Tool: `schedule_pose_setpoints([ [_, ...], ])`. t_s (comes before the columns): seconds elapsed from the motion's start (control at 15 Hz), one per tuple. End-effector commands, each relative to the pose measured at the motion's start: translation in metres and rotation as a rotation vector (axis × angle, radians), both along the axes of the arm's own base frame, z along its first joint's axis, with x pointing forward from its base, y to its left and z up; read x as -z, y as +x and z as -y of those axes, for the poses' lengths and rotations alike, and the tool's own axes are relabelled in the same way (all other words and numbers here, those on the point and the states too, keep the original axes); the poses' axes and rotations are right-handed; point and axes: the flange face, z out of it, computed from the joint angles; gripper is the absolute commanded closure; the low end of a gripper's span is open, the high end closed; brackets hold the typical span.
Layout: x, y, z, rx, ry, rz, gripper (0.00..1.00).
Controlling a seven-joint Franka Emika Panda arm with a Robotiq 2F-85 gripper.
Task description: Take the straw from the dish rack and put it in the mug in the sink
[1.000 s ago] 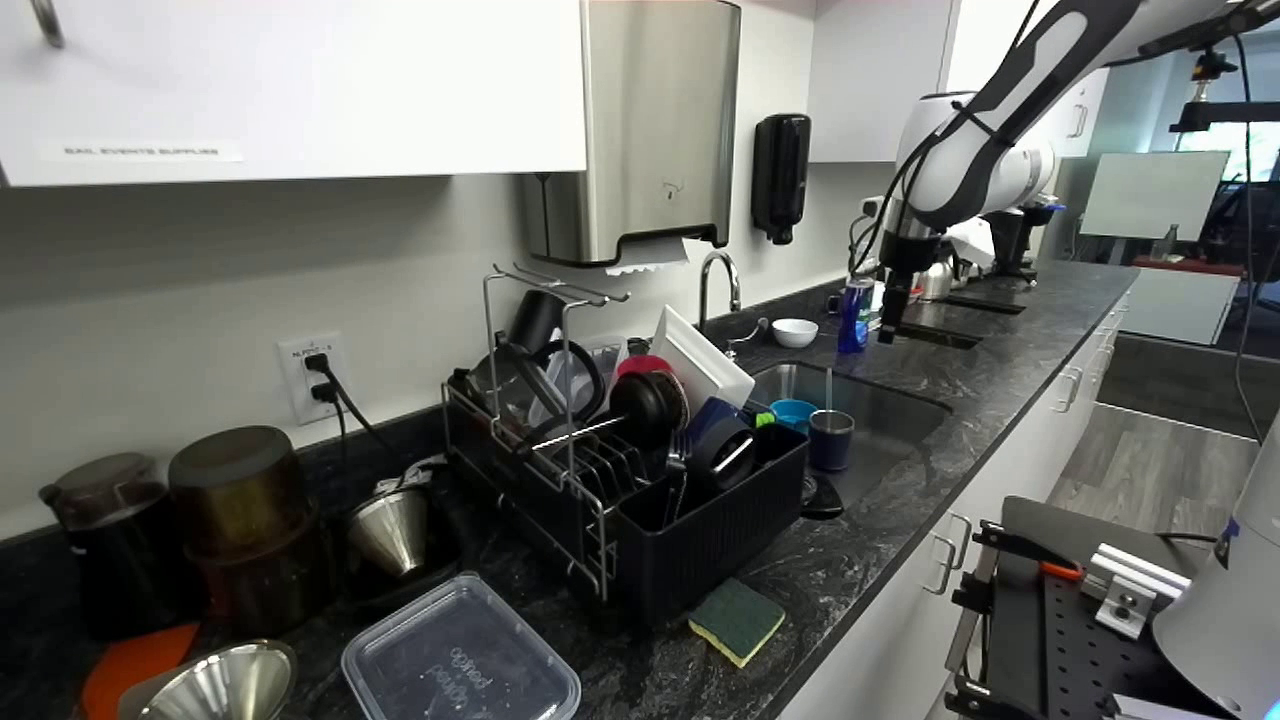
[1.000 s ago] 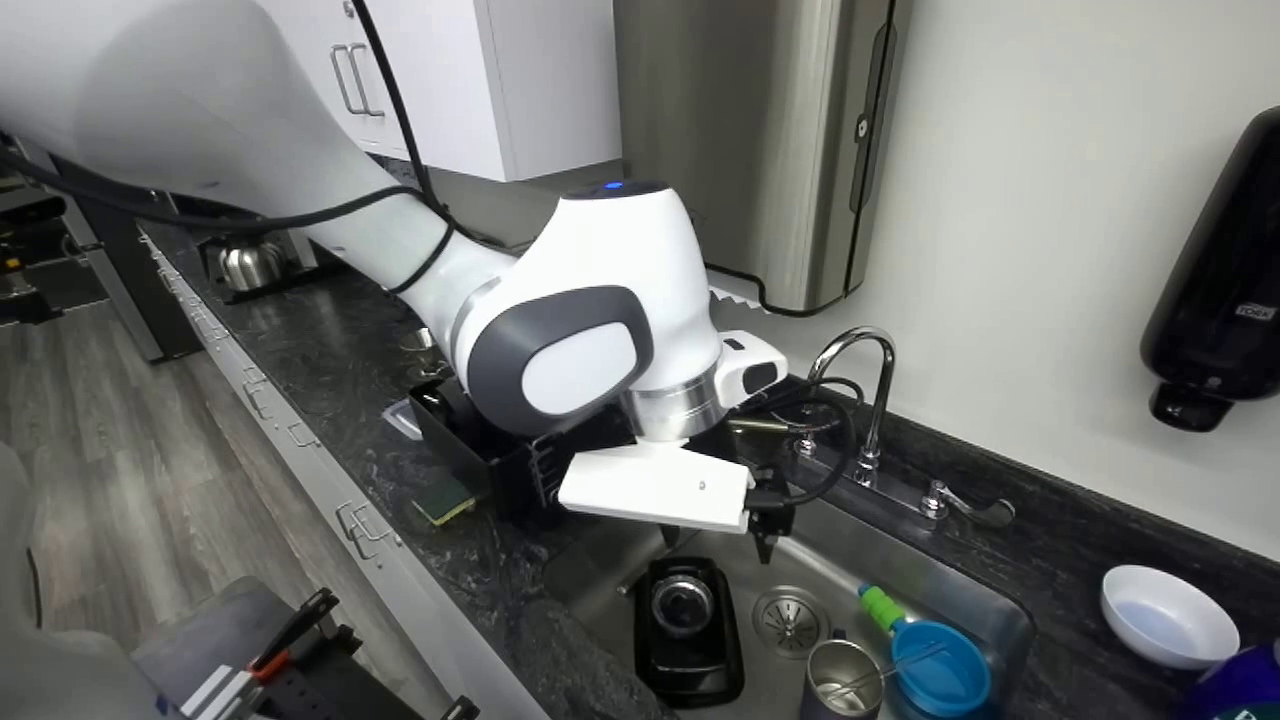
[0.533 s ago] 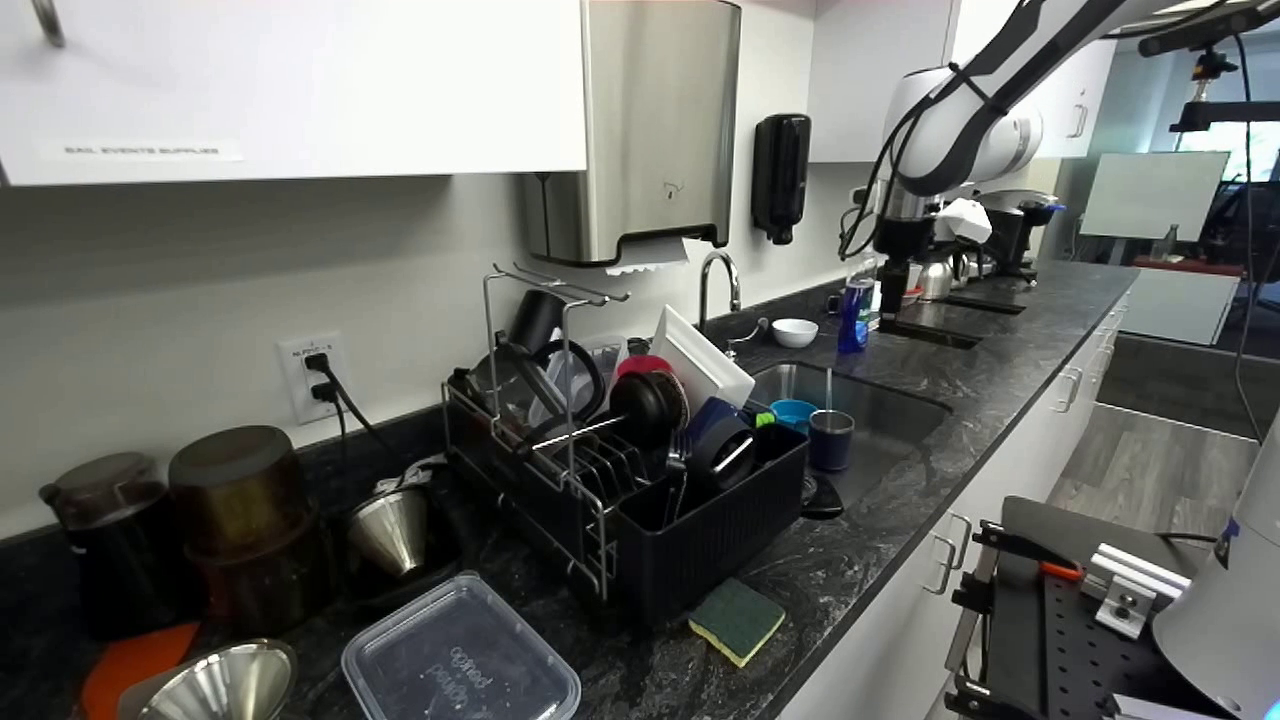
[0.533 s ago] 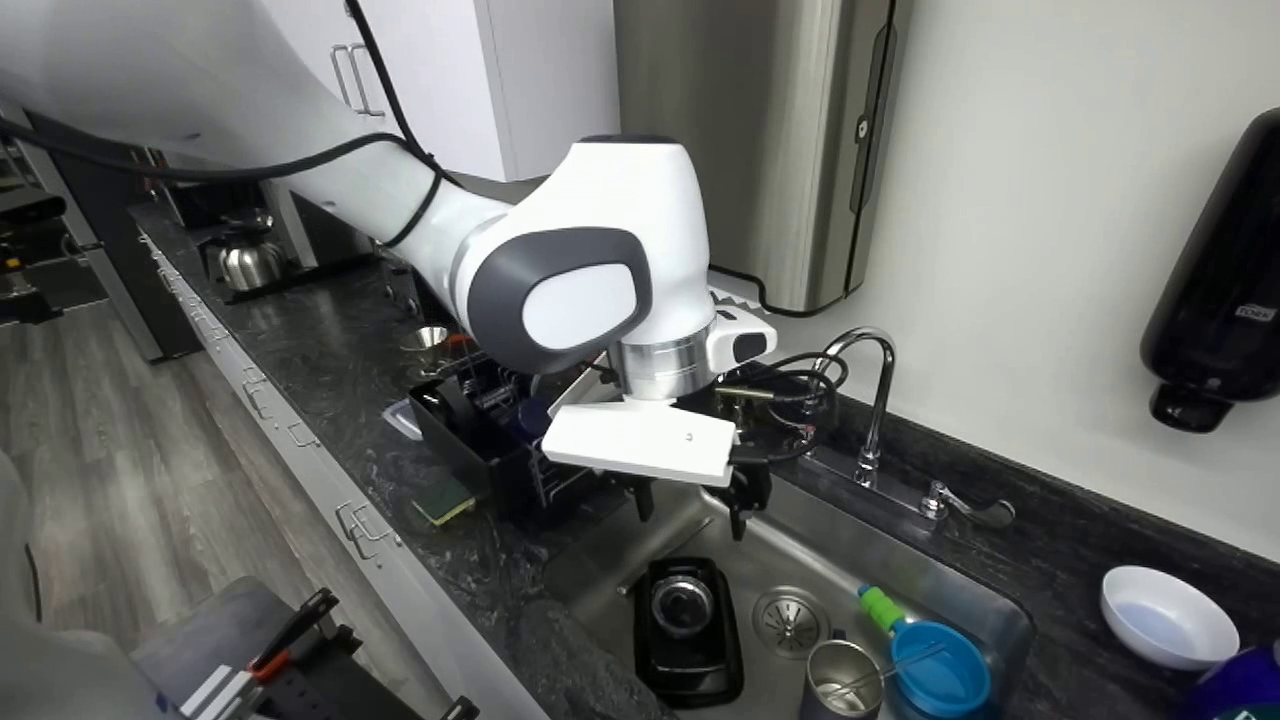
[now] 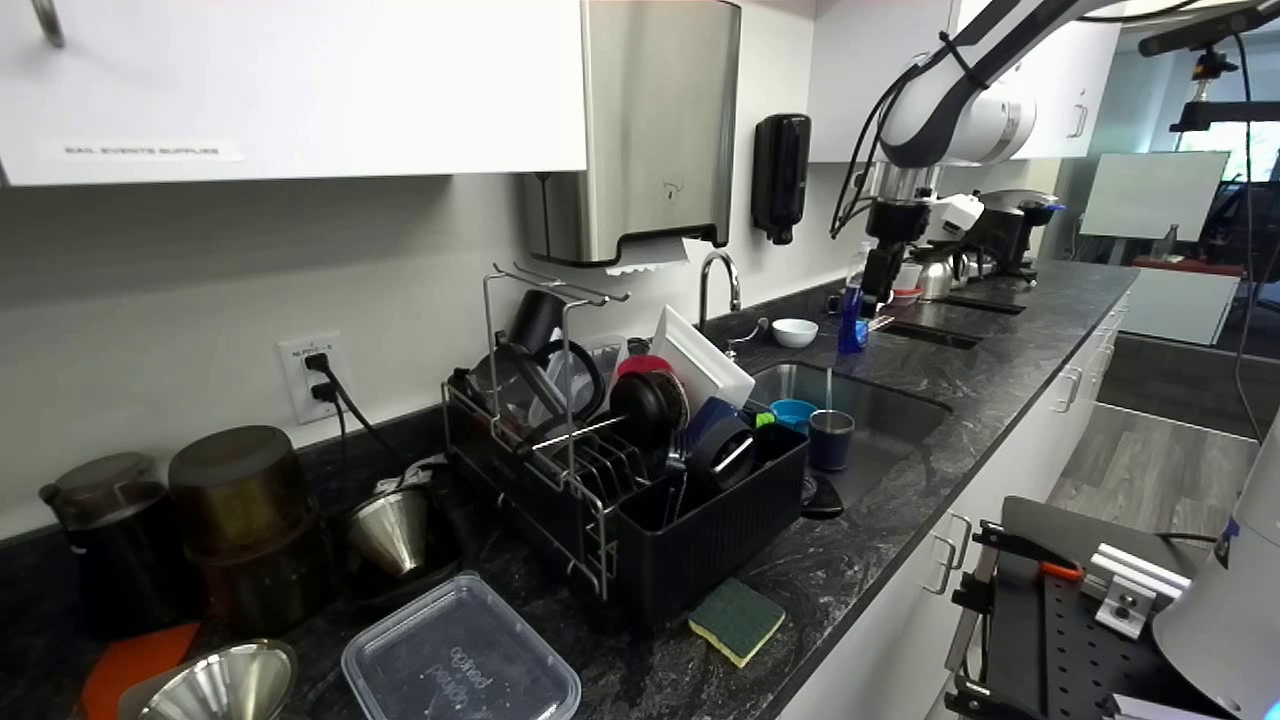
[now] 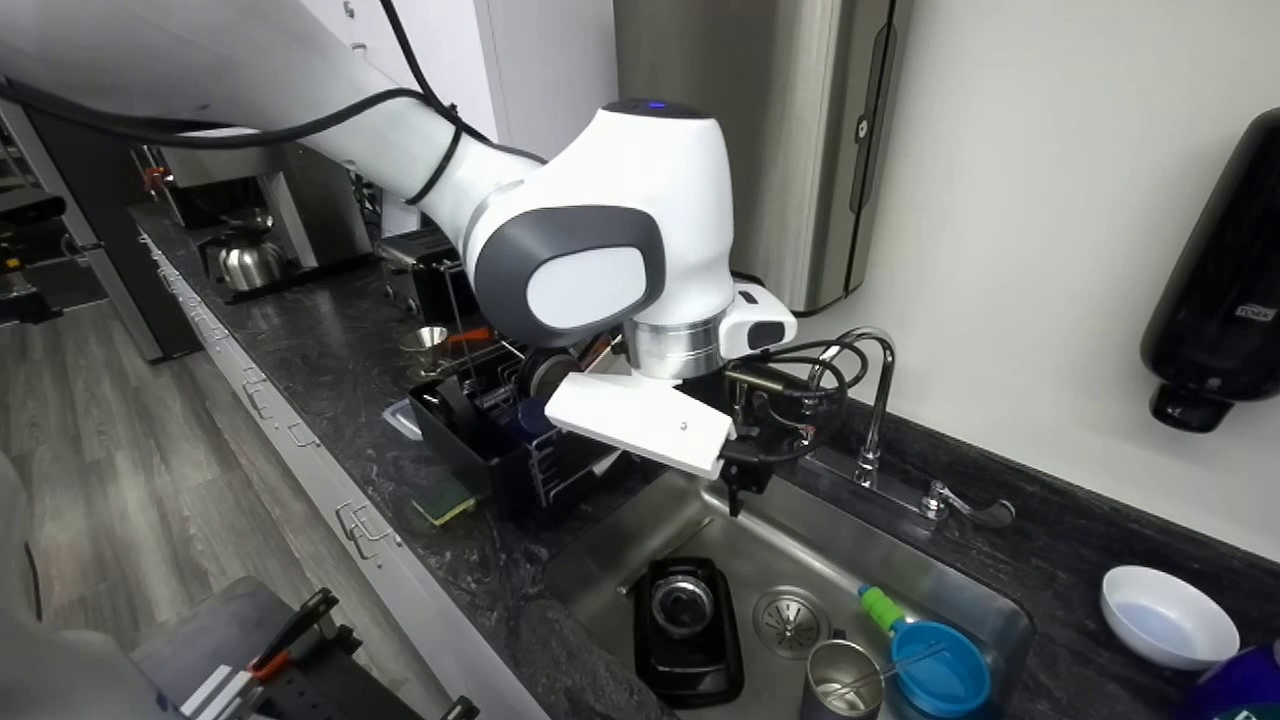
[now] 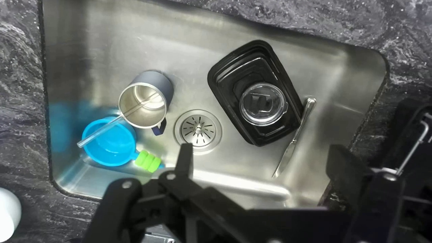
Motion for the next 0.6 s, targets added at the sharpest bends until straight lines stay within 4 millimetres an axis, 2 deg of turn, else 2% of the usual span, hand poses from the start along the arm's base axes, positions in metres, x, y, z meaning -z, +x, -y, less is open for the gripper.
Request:
schedule_pose_setpoints([
  [0.0,-0.0006,-0.0002,0.0,0.009,0.007,0.003,0.0],
  [0.53,-0.0006,-0.0005,0.0003,0.014,0.011,0.005,0.0],
])
